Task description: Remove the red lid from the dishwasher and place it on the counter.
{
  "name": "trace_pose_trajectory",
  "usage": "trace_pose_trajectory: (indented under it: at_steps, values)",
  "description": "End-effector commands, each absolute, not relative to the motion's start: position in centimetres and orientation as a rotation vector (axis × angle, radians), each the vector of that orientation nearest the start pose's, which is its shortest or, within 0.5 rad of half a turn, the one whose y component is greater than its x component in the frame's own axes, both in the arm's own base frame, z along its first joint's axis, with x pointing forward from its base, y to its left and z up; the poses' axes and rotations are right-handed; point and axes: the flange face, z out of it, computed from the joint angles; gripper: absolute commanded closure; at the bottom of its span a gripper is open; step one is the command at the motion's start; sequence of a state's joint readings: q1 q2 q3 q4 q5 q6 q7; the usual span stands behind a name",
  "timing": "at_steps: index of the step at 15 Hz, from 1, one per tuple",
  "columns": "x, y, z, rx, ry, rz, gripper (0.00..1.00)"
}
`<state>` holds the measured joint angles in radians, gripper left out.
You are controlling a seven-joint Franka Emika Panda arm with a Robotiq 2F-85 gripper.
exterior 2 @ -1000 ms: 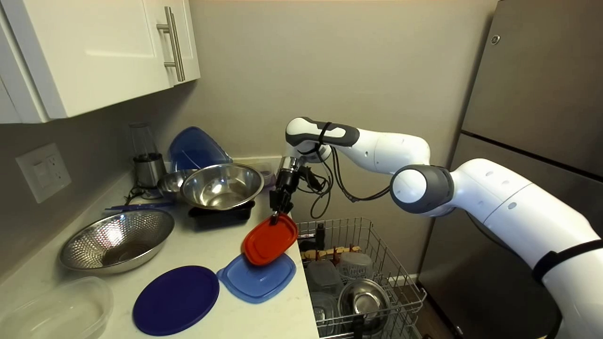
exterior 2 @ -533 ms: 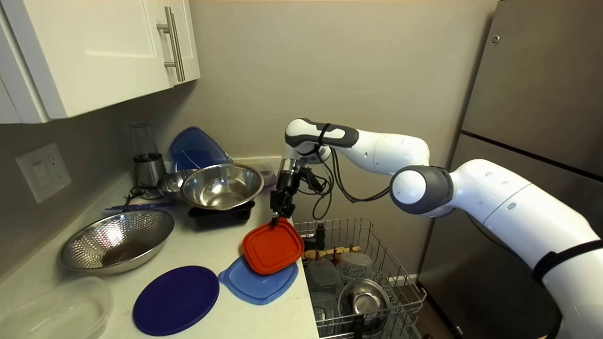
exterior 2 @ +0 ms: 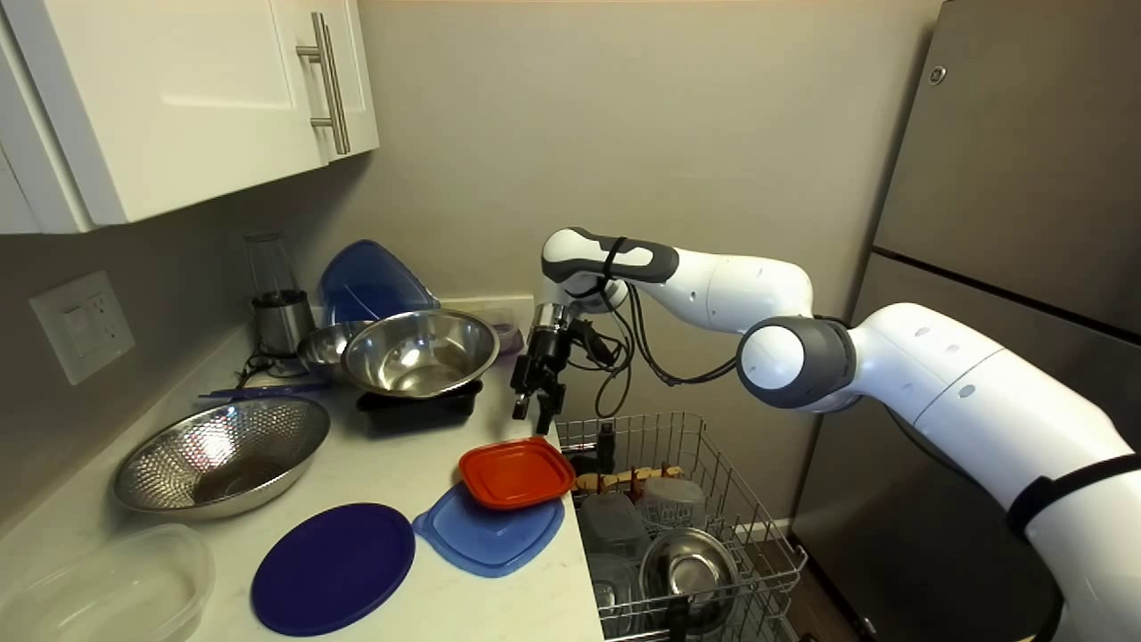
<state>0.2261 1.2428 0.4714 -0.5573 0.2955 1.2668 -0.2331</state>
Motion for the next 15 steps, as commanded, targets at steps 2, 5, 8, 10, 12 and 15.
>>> trace_pose_trajectory:
  at_steps: [2,5,8,10,12,15]
  values:
    - [67.4,34.2,28.0,-2.276,-0.884,0.600,0.00]
    - [68.1,33.9,29.0,-2.323,-0.878,0.540,0.00]
    - [69.2,32.8,29.7,-2.432,-0.869,0.471,0.00]
    - [69.9,31.9,30.5,-2.506,-0.868,0.416,0.00]
    - [70.8,31.1,31.2,-2.563,-0.851,0.365,0.00]
    - [72.0,29.8,32.0,-2.642,-0.813,0.283,0.00]
